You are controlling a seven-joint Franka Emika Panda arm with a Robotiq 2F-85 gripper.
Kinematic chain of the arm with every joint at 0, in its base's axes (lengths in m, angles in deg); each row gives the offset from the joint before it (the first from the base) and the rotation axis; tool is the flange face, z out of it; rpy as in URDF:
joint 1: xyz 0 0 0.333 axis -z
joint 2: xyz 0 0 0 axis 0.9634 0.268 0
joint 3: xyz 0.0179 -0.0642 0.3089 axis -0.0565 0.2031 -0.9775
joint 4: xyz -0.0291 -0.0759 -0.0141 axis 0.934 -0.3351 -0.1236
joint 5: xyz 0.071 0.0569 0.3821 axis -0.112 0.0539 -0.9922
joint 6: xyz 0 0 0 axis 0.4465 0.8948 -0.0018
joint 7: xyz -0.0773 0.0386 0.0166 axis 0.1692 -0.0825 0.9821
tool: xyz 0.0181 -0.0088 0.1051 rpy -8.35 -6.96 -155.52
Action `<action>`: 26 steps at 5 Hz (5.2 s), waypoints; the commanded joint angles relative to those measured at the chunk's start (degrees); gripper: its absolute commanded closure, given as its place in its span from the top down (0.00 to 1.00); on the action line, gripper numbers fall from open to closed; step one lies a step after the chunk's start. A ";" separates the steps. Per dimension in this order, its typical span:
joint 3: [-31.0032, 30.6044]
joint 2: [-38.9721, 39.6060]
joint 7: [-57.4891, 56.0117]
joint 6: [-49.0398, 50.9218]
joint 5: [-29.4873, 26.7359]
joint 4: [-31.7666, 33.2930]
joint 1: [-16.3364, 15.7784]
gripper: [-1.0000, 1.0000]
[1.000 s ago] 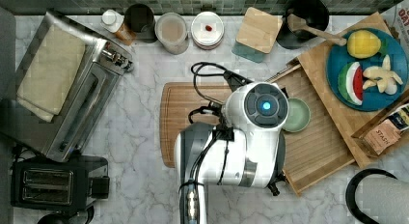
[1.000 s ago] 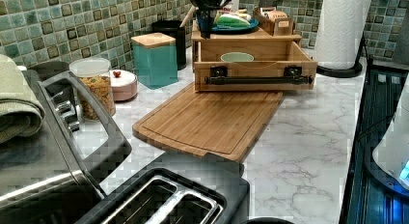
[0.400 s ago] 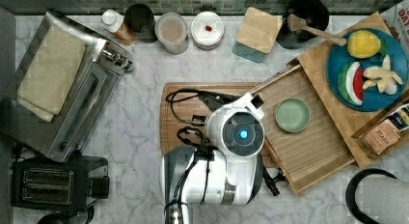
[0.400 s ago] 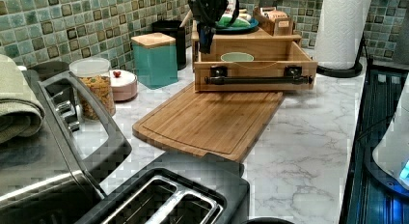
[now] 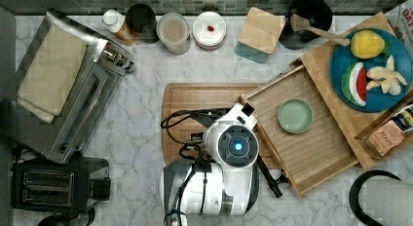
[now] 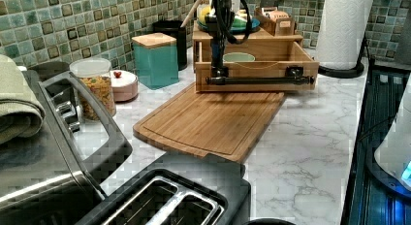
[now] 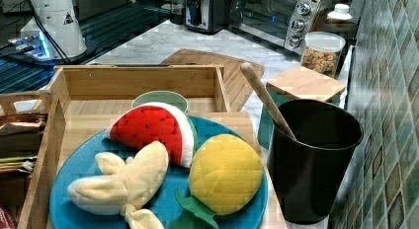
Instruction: Close the drawer.
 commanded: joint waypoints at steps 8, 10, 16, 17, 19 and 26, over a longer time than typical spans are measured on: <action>6.21 -1.16 -30.02 -17.05 14.17 18.28 4.22 0.00; 9.45 3.47 -38.34 -14.95 10.82 13.30 5.08 0.00; 19.88 5.05 -50.77 -9.64 3.27 -0.50 1.79 0.00; 18.55 7.97 -53.93 -16.30 1.51 -0.81 4.49 0.00; 20.75 13.21 -56.53 -10.58 2.19 -13.36 7.44 0.00; 23.03 28.21 -70.16 -12.82 -12.27 -36.11 15.38 0.00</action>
